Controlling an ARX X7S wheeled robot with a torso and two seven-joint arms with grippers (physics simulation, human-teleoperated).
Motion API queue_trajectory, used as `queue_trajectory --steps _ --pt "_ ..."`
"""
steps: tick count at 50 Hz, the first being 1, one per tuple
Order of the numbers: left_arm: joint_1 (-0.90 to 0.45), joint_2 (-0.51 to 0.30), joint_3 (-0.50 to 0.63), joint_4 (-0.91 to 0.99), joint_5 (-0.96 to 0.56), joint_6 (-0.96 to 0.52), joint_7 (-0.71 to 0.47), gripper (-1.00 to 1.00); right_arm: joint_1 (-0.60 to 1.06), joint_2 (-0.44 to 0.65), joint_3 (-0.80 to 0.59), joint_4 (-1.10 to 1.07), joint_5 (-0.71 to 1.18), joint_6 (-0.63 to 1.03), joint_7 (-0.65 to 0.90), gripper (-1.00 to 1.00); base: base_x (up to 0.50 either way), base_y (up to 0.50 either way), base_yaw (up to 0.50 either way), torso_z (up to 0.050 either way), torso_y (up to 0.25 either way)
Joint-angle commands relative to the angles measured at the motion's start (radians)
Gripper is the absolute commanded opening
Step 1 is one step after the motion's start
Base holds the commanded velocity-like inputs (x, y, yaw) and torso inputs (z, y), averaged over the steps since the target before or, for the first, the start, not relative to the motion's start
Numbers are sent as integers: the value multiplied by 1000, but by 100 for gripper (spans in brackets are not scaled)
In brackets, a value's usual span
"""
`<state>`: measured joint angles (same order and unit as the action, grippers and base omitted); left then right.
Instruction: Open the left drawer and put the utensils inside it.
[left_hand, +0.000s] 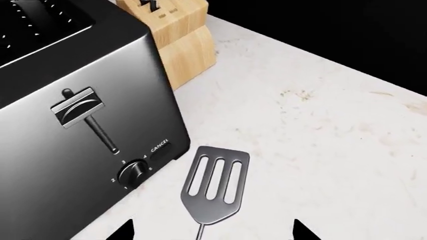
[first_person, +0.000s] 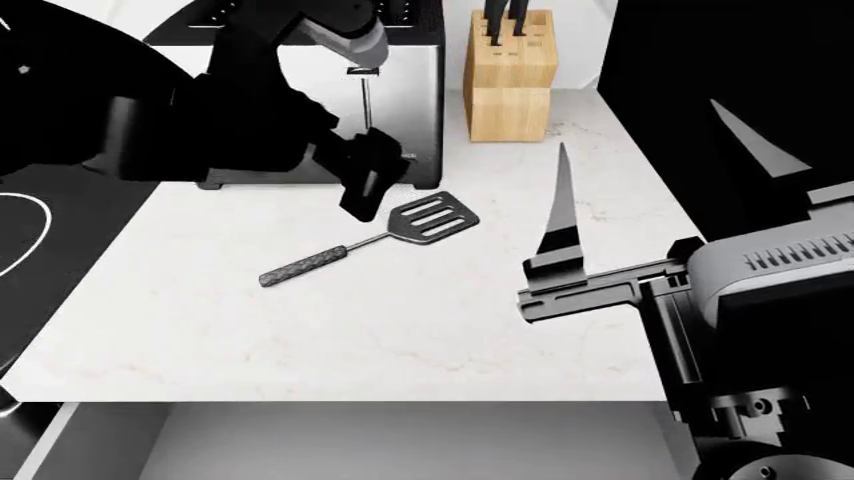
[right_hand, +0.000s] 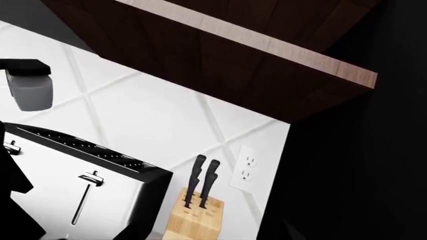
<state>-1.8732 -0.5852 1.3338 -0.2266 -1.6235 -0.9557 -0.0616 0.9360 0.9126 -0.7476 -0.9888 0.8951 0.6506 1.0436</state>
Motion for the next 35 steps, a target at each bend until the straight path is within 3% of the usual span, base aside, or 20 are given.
queue_trajectory --steps 1,12,22,35 --pt "4 46 22 -113 38 2 51 100 -3 6 -4 1 -2 -5 3 100 0 0 0 0 0" --pt "-3 74 69 -173 76 -41 164 100 -10 8 -10 5 -11 -15 3 100 0 0 0 0 0" --pt "-15 31 94 -104 97 -72 230 100 -11 8 -16 8 -16 -19 2 100 0 0 0 0 0" --pt "-65 -42 77 -53 77 -108 203 100 9 -4 -22 13 -5 -6 0 100 0 0 0 0 0"
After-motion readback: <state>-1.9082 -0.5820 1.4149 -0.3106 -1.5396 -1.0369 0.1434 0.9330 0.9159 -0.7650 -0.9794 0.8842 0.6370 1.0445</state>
